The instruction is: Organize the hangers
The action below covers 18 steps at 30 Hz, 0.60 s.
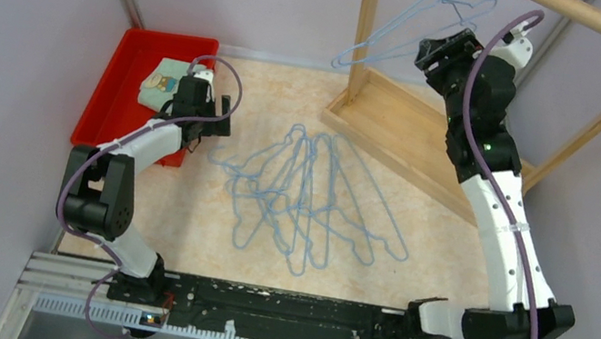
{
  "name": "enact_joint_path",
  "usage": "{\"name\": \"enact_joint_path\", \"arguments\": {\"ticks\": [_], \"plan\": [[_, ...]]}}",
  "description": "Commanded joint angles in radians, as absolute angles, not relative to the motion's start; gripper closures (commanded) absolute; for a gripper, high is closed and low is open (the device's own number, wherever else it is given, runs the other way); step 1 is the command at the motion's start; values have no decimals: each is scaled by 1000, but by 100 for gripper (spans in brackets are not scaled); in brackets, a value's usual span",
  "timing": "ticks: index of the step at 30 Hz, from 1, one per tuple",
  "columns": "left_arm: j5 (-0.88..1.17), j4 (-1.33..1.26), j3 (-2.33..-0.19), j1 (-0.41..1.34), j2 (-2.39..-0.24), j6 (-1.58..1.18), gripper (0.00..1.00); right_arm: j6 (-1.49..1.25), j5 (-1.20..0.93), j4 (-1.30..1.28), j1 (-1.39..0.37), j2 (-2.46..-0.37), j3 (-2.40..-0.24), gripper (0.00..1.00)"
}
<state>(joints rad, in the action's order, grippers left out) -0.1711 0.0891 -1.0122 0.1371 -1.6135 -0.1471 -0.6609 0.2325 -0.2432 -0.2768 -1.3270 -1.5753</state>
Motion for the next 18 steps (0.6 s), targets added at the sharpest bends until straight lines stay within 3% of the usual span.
{"name": "enact_joint_path", "arguments": {"ticks": [1, 10, 18], "plan": [[-157, 66, -1005, 131, -1584, -160, 0, -599, 298, -327, -313, -1227, -1504, 40], [-153, 67, -1029, 130, -1596, -168, 0, -391, 410, -585, -434, -1121, -1448, 40], [-123, 63, -1024, 131, -1616, -214, 0, -323, 402, -689, -603, -1077, -1251, 43]]}}
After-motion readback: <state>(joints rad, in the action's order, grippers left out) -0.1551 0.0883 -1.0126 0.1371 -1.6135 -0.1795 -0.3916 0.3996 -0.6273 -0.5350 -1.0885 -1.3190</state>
